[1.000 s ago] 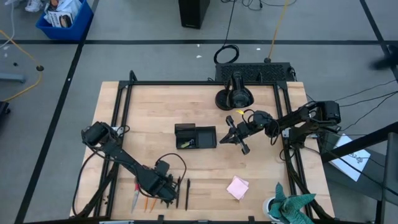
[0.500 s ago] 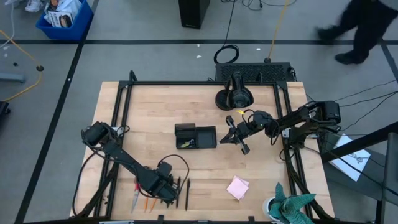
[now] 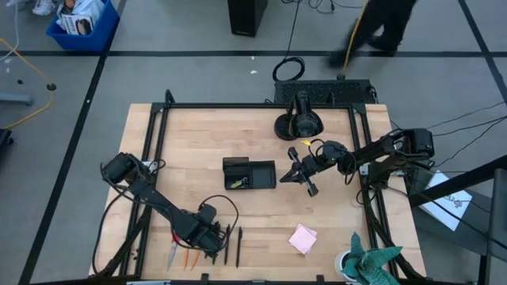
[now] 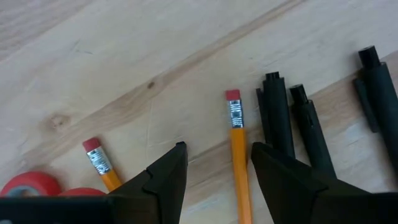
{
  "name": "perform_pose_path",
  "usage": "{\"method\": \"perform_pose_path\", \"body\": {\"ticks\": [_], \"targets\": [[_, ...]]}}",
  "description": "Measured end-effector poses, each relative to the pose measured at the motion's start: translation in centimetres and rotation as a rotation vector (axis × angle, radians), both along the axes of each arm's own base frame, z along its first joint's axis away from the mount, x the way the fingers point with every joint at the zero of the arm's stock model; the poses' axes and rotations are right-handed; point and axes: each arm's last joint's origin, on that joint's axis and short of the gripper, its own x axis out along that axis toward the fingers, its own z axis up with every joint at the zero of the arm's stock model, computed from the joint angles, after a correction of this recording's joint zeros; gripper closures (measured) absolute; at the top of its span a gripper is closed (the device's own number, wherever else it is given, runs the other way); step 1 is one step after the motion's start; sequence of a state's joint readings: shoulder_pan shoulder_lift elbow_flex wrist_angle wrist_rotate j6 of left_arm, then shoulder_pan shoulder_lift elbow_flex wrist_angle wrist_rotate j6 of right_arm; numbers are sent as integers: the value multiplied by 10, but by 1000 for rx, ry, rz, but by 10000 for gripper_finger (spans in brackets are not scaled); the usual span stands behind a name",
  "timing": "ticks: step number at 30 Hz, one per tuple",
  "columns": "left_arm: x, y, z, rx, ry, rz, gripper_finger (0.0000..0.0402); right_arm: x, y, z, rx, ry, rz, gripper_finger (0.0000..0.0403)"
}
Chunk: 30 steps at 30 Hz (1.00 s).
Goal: Pick and place office supplies into organizer
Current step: Put the orange pencil into the black desk organizer
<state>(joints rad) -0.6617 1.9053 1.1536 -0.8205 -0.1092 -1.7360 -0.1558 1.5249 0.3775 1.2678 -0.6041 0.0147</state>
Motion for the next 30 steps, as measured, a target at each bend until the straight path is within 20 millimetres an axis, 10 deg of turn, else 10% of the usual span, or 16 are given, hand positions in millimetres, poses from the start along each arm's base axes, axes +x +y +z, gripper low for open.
{"method": "perform_pose_path", "body": {"ticks": [13, 30], "targets": [[1, 0, -2, -10, -2, 7, 215, 0, 0, 0, 0, 0, 0, 399], [6, -3, -2, -33, -54, -17, 364, 0, 0, 0, 0, 0, 0, 399]]}}
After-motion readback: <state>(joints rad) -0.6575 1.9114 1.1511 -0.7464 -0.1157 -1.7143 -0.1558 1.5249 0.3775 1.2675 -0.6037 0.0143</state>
